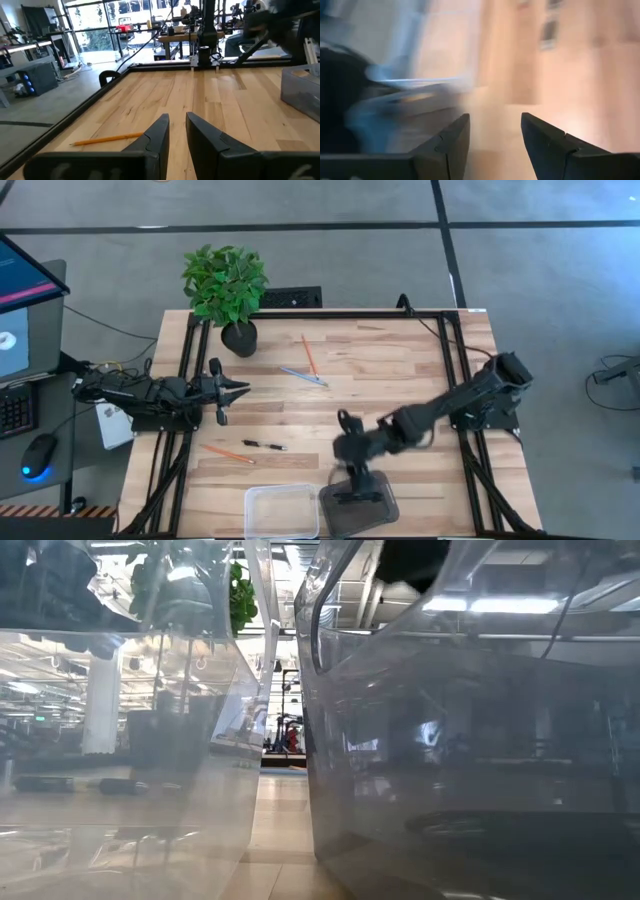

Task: Sort pens & pencils
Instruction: Put the light blue pencil into the transparent bin

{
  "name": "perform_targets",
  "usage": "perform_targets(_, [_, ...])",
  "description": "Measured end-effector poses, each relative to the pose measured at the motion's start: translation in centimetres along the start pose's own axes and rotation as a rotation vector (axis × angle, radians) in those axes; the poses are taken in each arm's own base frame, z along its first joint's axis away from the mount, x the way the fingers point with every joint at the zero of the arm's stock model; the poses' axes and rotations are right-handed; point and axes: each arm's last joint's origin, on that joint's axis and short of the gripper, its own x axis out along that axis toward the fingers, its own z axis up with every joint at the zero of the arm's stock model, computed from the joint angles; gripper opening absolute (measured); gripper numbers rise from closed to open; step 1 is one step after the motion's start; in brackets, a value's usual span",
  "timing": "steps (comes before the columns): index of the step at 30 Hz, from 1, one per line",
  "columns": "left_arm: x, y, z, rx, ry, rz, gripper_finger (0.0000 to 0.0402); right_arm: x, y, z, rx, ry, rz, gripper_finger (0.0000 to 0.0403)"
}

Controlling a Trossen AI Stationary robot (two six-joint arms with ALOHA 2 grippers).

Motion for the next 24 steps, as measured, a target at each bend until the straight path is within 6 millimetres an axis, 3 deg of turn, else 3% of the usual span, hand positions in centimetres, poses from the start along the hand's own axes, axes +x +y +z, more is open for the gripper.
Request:
perform_targets(7, [0.0,0.0,0.0,0.001,0.000,0.002,0.0057,-0.1,-8.1,0.1,0.054,0.120,-0.168,0.0191])
perform_targets(11, [0.0,0.0,0.0,-0.038,0.000,0.003,0.0057,-0.5,-11.6,0.2,0.097,0.122,-0.194,0.0183])
perform_targets(16, [0.0,0.0,0.0,-0.075,0.000,0.002,0.0057,-0.4,-13.1,0.9,0.050,0.054,-0.142,0.0175])
perform_targets(24, [0.0,0.0,0.0,-0.150,0.000,0.001,0.0057,-0.4,-13.1,0.5,0.012,0.095,-0.138,0.0170])
